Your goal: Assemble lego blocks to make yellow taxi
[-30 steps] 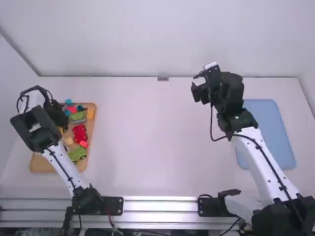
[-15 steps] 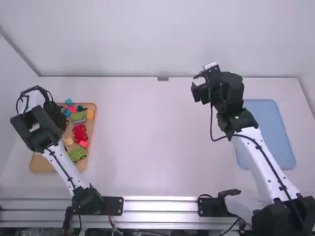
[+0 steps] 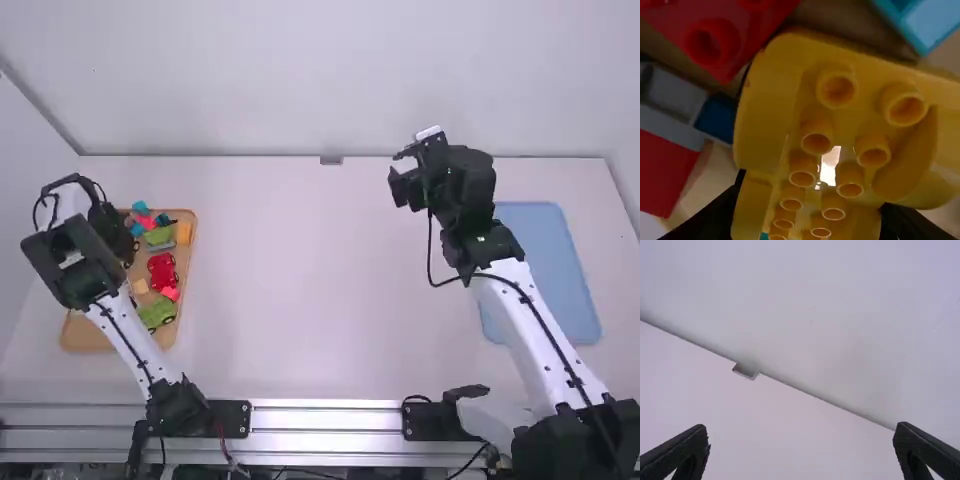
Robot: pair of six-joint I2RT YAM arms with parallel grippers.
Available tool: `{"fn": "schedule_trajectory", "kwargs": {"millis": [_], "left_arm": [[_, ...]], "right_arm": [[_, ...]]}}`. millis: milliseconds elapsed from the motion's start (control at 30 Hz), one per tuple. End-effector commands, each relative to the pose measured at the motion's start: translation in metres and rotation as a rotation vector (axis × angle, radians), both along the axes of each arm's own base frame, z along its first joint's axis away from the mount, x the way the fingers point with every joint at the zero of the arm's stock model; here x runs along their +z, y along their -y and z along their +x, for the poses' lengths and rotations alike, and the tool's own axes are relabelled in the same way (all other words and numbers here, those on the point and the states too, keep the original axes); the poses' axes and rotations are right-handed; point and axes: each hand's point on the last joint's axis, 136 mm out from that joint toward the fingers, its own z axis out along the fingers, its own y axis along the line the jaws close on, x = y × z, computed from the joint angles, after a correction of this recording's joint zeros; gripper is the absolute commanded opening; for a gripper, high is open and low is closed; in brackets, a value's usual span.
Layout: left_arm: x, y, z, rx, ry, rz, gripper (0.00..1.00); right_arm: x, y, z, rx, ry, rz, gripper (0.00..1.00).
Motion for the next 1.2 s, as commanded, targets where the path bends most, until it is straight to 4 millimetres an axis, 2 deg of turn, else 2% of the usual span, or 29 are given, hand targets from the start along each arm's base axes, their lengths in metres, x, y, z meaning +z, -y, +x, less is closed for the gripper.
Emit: {"fn": "schedule_trajectory", "kwargs": {"millis": [0,67,167,200,267,367,400,433,500,533,567,600,700,767,800,867,900,933,967,1033,1067,1167], "left_arm": [[0.016,0.015,0.020,-0.006,0.067,0.005,0.29],[0.030,0.021,0.028,-0.013,0.101,0.018,0.24],[0.056,0.040,0.043,-0.049,0.165,0.005,0.22],[0.072,0.053,0.050,-0.077,0.202,-0.006,0.21],[0.089,0.068,0.057,-0.126,0.237,-0.013,0.21],[0.119,0.106,0.065,-0.245,0.305,-0.015,0.21],[0.121,0.109,0.066,-0.256,0.309,-0.012,0.21],[0.130,0.129,0.065,-0.317,0.321,-0.005,0.23],[0.135,0.150,0.064,-0.388,0.323,-0.012,0.24],[0.137,0.161,0.063,-0.429,0.320,-0.016,0.25],[0.137,0.187,0.060,-0.528,0.302,-0.023,0.22],[0.137,0.190,0.060,-0.539,0.300,-0.025,0.22],[0.131,0.251,0.055,-0.755,0.236,-0.047,0.19],[0.127,0.277,0.054,-0.829,0.222,-0.057,0.16],[0.124,0.306,0.054,-0.920,0.221,-0.074,0.15],[0.120,0.331,0.053,-1.001,0.218,-0.081,0.15],[0.117,0.350,0.052,-1.061,0.217,-0.082,0.16],[0.113,0.375,0.047,-1.138,0.212,-0.090,0.18],[0.112,0.382,0.045,-1.154,0.210,-0.093,0.18],[0.104,0.421,0.030,-1.261,0.191,-0.108,0.20],[0.104,0.423,0.029,-1.268,0.190,-0.109,0.20],[0.086,0.467,0.004,-1.380,0.163,-0.129,0.22]], "right_arm": [[0.018,-0.001,0.004,0.000,0.040,0.011,0.98],[0.020,-0.001,0.004,0.000,0.045,0.013,0.98],[0.020,-0.001,0.004,0.000,0.046,0.013,0.98],[0.020,-0.002,0.004,0.003,0.046,0.012,0.98],[0.019,-0.001,0.004,0.001,0.042,0.012,0.98],[0.015,-0.001,0.003,0.001,0.027,0.007,0.98],[0.015,-0.001,0.003,0.001,0.025,0.007,0.98],[0.014,0.000,0.002,0.000,0.020,0.006,0.98],[0.013,0.000,0.002,-0.001,0.019,0.006,0.98],[0.013,0.000,0.002,-0.001,0.019,0.005,0.98],[0.014,0.000,0.002,-0.001,0.021,0.006,0.98],[0.014,0.000,0.002,0.000,0.022,0.006,0.98],[0.014,0.000,0.002,-0.001,0.020,0.006,0.98],[0.012,0.000,0.002,0.000,0.012,0.004,0.98],[0.010,-0.001,0.001,0.002,0.005,0.002,0.98],[0.008,-0.001,0.000,0.002,-0.005,0.001,0.98],[0.007,0.000,0.000,0.001,-0.008,0.000,0.98],[0.007,0.000,0.000,-0.001,-0.009,0.000,0.98],[0.007,0.000,0.000,0.000,-0.009,0.000,0.98],[0.002,0.000,-0.002,0.001,-0.027,-0.005,0.98],[0.001,0.000,-0.002,0.002,-0.034,-0.006,0.98],[-0.003,-0.001,-0.004,0.007,-0.050,-0.008,0.98]]}}
